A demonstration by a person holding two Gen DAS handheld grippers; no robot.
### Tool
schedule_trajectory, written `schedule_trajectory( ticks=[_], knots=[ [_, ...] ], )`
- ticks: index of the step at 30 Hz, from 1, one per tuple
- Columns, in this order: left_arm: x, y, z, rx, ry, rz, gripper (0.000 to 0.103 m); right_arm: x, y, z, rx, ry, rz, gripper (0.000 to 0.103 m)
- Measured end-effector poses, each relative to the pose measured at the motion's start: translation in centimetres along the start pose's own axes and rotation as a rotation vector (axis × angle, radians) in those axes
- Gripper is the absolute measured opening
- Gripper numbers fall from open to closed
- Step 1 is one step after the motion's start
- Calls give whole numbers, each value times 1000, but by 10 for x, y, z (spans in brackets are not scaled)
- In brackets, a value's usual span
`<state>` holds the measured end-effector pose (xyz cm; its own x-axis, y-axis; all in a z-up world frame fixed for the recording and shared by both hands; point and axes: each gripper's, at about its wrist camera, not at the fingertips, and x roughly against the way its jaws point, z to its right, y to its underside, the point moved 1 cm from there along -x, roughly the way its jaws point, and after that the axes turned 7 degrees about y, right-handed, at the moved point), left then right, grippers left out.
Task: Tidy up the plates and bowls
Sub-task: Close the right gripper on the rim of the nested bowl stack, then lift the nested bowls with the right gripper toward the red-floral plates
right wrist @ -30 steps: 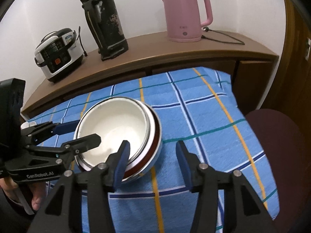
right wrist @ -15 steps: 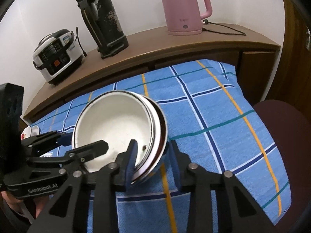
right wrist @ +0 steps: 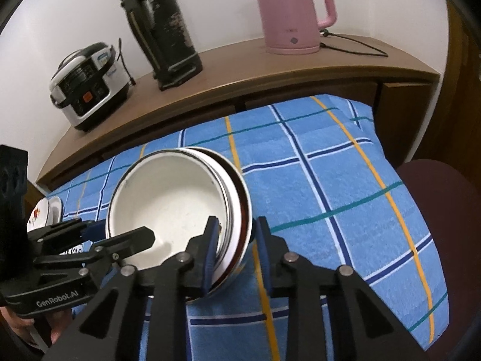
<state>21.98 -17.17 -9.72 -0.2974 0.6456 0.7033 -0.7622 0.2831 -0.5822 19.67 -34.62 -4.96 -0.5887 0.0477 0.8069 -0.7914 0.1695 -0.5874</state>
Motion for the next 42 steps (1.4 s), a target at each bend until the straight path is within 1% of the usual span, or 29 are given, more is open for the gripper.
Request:
schedule_trajectory(
  ticks=[2,4,6,10,14,17,20,25,28,34,42],
  knots=[
    [1,0,-5,28,3,-9,45,-1,-3,-2,3,-13,-10,23],
    [3,0,-11,65,32,-22,45,-3,-7,-2,3,-17,-25,23],
    [5,0,-14,77,41,-28,44,-4,-10,-3,4,-22,-28,22],
    [13,1,-14,72,3,-8,43,1,-12,-15,27,-33,-18,21],
    [25,2,-21,89,-3,22,41,5,-13,-24,34,-51,-9,21],
    [39,4,-24,87,0,68,41,5,-13,-29,32,-65,-7,20],
    [45,6,-28,84,-22,86,41,5,-12,-39,47,-71,-10,19],
    [54,14,-44,140,-16,83,41,8,-14,-54,63,-92,-2,19],
    [64,21,-49,164,-25,93,41,9,-15,-67,85,-102,0,19],
    [83,38,-70,249,-49,95,41,6,-13,-98,140,-144,-27,19],
    [112,59,-82,280,-98,130,41,11,-7,-128,187,-184,-24,19]
  ],
)
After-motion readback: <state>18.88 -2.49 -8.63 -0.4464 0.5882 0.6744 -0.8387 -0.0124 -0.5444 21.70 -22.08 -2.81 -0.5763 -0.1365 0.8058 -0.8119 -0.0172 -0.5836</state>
